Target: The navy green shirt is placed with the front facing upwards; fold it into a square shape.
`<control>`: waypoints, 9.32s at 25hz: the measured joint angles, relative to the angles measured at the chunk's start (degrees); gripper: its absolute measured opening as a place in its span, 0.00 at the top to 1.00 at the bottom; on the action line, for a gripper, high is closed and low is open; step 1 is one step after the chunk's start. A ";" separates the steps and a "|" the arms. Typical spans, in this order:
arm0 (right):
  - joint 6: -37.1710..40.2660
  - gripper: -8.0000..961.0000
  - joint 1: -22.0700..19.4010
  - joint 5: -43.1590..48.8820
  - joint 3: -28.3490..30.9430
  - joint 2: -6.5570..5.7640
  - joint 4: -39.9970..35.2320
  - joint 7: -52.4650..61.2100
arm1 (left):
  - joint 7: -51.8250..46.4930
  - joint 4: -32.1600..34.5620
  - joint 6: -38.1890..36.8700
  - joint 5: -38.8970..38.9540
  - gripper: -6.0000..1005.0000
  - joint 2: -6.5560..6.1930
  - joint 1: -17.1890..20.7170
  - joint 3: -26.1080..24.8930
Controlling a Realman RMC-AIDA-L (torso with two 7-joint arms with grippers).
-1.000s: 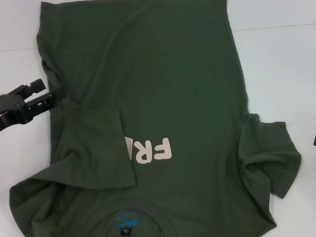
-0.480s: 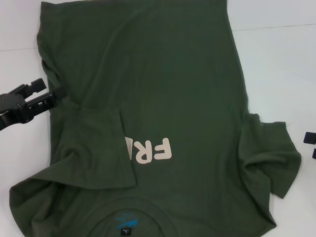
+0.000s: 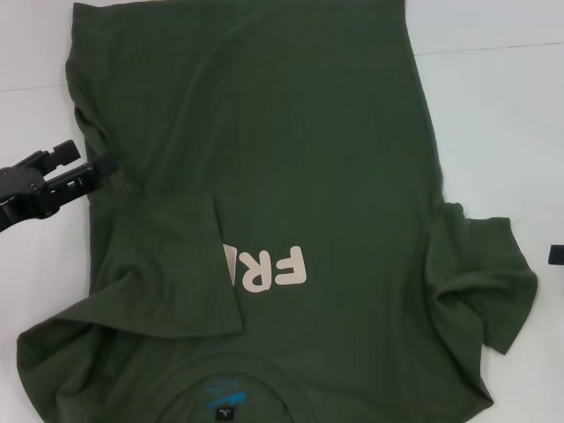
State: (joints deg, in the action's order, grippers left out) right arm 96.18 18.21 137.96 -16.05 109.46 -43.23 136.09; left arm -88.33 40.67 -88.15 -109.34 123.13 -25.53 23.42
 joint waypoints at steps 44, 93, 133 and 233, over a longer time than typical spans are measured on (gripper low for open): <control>-3.91 0.05 6.12 4.15 -7.74 0.98 -1.34 6.71 | 0.08 -0.86 1.02 0.34 0.10 -0.17 -0.60 0.05; -4.08 0.07 6.59 1.96 -8.92 2.35 -0.63 5.86 | 0.79 -2.10 2.46 0.35 0.10 -0.35 -1.37 -0.01; -4.16 0.89 6.03 3.43 -9.07 2.39 0.07 5.46 | 0.79 -2.17 2.46 0.45 0.10 -0.35 -1.10 -0.57; -9.32 0.21 11.29 -4.94 -10.73 6.15 9.88 -5.78 | 0.69 -2.30 3.16 1.16 0.10 -0.42 -1.18 -0.56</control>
State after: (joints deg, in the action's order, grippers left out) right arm 86.86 29.50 133.03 -26.78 115.61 -33.35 130.32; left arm -87.64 38.37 -84.99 -108.18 122.71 -26.71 22.85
